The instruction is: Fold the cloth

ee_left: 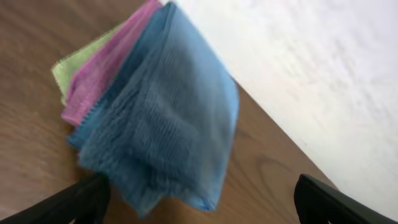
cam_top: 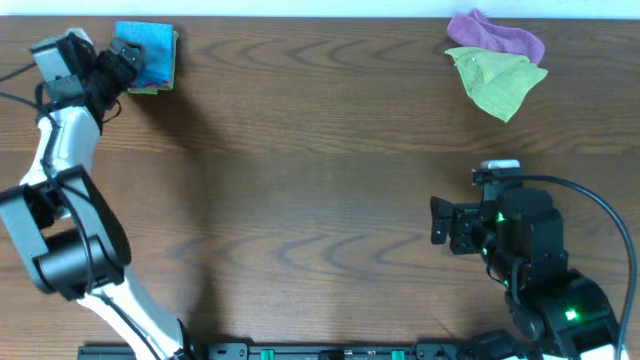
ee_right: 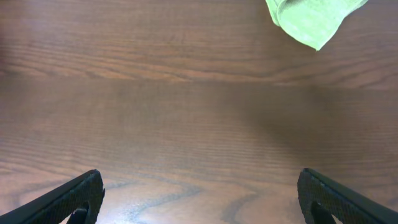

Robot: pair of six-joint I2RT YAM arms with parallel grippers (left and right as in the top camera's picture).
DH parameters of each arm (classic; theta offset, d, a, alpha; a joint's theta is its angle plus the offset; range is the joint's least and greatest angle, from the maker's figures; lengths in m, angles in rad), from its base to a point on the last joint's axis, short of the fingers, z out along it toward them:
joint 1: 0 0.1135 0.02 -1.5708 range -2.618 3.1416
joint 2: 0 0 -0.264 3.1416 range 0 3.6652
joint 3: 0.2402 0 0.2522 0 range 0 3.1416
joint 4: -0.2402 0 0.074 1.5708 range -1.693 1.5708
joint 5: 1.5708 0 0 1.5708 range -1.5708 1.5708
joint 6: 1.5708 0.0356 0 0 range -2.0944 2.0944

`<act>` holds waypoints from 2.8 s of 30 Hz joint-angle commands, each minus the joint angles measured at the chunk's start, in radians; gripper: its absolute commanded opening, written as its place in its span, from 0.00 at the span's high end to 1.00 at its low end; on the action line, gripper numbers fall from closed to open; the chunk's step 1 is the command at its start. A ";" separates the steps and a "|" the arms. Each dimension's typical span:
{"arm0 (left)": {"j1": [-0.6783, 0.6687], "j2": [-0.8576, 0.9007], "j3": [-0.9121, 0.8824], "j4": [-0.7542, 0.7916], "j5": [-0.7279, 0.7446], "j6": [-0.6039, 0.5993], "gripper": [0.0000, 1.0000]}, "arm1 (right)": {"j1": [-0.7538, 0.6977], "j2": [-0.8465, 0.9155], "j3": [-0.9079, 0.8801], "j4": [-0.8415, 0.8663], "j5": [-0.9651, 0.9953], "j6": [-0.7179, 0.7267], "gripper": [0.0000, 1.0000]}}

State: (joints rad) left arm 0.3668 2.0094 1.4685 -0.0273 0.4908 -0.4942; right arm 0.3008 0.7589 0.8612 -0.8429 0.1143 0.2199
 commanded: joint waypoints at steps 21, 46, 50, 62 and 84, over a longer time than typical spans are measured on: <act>-0.021 -0.261 0.014 -0.329 0.069 0.213 0.04 | -0.008 -0.002 0.010 0.011 -0.009 0.011 0.01; 0.037 -0.267 0.014 -0.300 0.249 0.257 0.05 | -0.008 -0.002 0.010 0.010 -0.009 0.011 0.01; 0.091 -0.300 0.014 -0.199 0.426 0.437 0.05 | -0.008 -0.002 0.010 0.010 -0.009 0.011 0.01; -0.083 -0.679 0.014 -0.451 -0.175 0.536 0.04 | -0.008 -0.002 0.010 0.010 -0.009 0.011 0.01; -0.366 -1.489 -0.481 -0.721 -0.443 0.366 0.04 | -0.008 -0.002 0.010 0.010 -0.009 0.011 0.01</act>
State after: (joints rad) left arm 0.0151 0.5770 1.0462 -0.7750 0.0669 -0.0891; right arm 0.3008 0.7589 0.8612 -0.8337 0.1043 0.2203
